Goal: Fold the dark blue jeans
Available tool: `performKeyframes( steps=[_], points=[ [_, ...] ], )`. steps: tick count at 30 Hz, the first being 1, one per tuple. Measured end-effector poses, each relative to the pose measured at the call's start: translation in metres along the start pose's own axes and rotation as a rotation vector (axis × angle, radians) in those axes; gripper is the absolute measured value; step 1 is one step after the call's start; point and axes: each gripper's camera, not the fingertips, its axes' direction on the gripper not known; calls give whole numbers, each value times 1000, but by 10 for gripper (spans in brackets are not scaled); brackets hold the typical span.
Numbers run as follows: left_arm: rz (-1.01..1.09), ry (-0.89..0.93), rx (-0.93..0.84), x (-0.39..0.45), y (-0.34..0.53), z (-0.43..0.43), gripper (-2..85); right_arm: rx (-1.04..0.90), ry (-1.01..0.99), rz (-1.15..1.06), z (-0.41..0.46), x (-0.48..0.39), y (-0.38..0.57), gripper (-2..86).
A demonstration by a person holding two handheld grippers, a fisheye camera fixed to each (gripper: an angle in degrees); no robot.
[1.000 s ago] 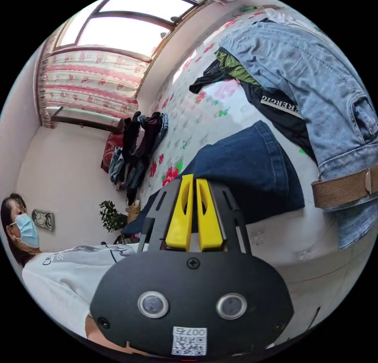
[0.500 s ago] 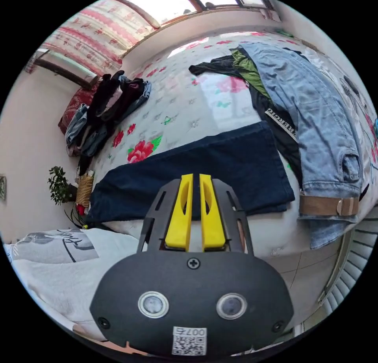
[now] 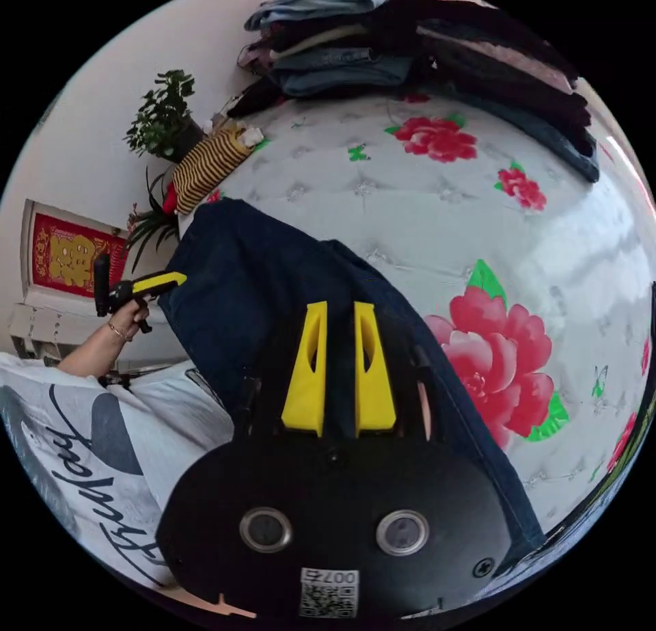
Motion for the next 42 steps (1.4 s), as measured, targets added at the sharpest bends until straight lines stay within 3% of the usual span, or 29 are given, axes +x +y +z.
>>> performKeyframes(
  steps=[1, 2, 5, 12, 19, 21, 26, 30, 35, 39, 42],
  points=[
    [-9, 30, -3, -4, 0, 0, -6, -159, 11, -2, 34, 2, -3, 9],
    [-9, 43, -6, -6, -1, 1, -7, -9, 71, -15, 23, 2, 3, 7],
    [27, 59, -33, -6, -5, 1, -8, -149, -14, -6, 24, 20, -8, 9],
    [56, 53, -55, 1, -10, 4, -10, 17, -247, 81, -19, 65, -57, 20],
    [7, 79, -46, -2, -8, 5, -10, -276, -542, 304, 48, 120, -119, 24],
    [14, 65, -48, 0, -9, 5, -10, -334, -491, 314, 51, 128, -128, 14],
    [25, 58, -51, 5, -13, 3, -9, -188, -574, 354, 17, 177, -139, 2],
    [-113, 69, 35, -9, -6, -20, -5, -162, -586, 378, 26, 186, -131, 7],
    [-335, 32, 125, -39, 25, -59, 40, 11, -606, 348, 8, 189, -99, 25],
    [-494, 130, 96, -64, 40, -45, 106, -42, -477, 281, 15, 175, -86, 27],
    [-523, 214, -51, -68, 16, -7, 107, -149, -393, 242, 38, 162, -82, 17]
  ],
)
